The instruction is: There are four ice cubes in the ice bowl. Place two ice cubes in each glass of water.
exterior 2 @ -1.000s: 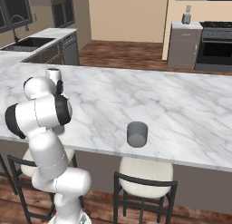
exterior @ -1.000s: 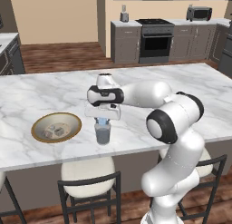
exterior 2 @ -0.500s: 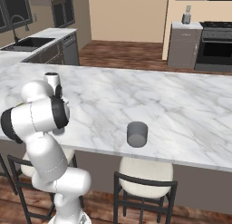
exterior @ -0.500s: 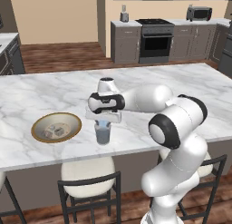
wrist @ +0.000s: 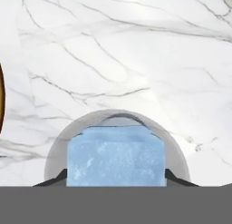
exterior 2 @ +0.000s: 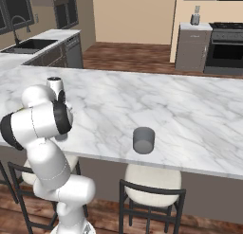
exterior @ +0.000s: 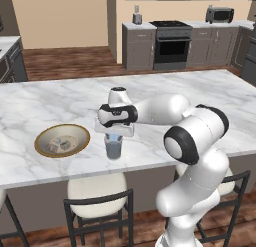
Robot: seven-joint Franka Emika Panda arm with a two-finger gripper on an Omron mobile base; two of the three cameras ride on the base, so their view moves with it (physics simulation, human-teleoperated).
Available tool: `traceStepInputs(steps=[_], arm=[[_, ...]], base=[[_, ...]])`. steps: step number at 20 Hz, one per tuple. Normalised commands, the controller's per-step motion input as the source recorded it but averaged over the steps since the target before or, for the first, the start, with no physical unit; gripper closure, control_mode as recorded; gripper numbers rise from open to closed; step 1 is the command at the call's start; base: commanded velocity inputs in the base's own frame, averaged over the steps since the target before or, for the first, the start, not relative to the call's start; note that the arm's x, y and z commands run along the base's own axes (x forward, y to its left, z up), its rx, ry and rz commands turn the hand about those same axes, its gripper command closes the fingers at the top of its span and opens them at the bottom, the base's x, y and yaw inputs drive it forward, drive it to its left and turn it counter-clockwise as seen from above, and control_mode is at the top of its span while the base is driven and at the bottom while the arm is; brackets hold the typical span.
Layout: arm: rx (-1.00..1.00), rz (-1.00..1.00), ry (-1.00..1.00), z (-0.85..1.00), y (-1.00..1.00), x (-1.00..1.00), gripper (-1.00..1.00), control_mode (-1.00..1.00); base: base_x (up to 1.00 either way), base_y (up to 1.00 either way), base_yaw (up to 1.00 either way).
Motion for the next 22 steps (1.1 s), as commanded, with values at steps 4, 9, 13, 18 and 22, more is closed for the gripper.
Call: traceStepInputs(steps=[4,9,13,18,22], arm=[[0.0,0.0,0.0,-0.01,0.0,0.21,1.0,-1.0],[0.0,0.0,0.0,-0.06,0.0,0.18,1.0,-1.0],[0.0,0.0,-0.01,0.0,0.04,0.0,1.0,-1.0],[0.0,0.0,-0.02,0.0,0.18,0.0,-1.0,-1.0],[0.0,0.0,-0.01,-0.1,0.0,0.0,-1.0,-1.0]], base=[[0.0,0.0,0.0],[0.0,0.0,0.0],[0.0,0.0,0.0],[0.0,0.0,0.0],[0.0,0.0,0.0]])
